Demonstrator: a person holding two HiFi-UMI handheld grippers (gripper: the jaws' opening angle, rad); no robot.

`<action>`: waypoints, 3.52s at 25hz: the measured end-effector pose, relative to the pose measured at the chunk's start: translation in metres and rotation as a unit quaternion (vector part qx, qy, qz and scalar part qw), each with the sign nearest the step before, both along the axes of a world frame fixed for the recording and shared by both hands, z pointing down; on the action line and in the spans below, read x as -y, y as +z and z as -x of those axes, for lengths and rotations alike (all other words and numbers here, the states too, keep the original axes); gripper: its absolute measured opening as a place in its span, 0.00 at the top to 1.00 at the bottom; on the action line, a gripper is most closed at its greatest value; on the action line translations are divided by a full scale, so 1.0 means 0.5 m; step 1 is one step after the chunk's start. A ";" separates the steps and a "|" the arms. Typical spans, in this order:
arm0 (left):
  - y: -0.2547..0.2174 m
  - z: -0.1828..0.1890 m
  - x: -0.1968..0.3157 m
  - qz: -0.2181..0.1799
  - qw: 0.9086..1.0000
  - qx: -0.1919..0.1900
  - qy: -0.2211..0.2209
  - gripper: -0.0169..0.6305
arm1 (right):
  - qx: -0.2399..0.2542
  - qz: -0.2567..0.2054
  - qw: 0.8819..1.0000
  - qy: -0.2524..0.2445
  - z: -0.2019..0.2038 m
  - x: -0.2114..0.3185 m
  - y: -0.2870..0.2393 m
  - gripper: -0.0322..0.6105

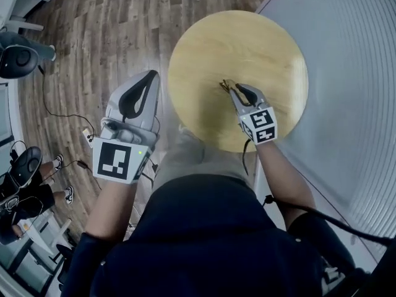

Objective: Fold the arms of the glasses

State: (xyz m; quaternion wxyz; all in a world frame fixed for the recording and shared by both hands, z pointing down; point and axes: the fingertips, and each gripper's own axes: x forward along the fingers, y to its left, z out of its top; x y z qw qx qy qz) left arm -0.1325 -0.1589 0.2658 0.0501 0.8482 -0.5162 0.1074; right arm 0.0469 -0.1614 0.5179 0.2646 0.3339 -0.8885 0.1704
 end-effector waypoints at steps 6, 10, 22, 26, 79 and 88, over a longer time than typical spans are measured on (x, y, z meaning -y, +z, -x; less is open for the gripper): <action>0.051 0.073 -0.002 0.037 0.999 0.006 -0.039 0.97 | -0.051 0.067 0.996 -0.008 0.035 0.038 0.110 0.78; 0.099 0.126 -0.022 0.062 0.996 0.005 -0.064 0.97 | -0.074 0.085 0.993 -0.024 0.073 0.057 0.146 0.78; 0.089 0.154 -0.046 0.049 0.996 -0.009 -0.072 0.97 | -0.074 0.092 0.993 -0.031 0.091 0.036 0.121 0.90; 0.092 0.119 -0.053 0.047 0.997 0.001 -0.061 0.97 | -0.045 0.071 0.996 -0.026 0.068 0.021 0.090 0.90; -0.003 -0.093 -0.107 -0.018 0.999 0.025 0.045 0.97 | 0.136 -0.056 0.984 0.100 -0.184 -0.098 -0.106 0.78; -0.041 -0.082 -0.078 -0.039 0.998 -0.004 0.058 0.97 | 0.064 -0.166 0.984 0.021 -0.102 -0.138 -0.270 0.76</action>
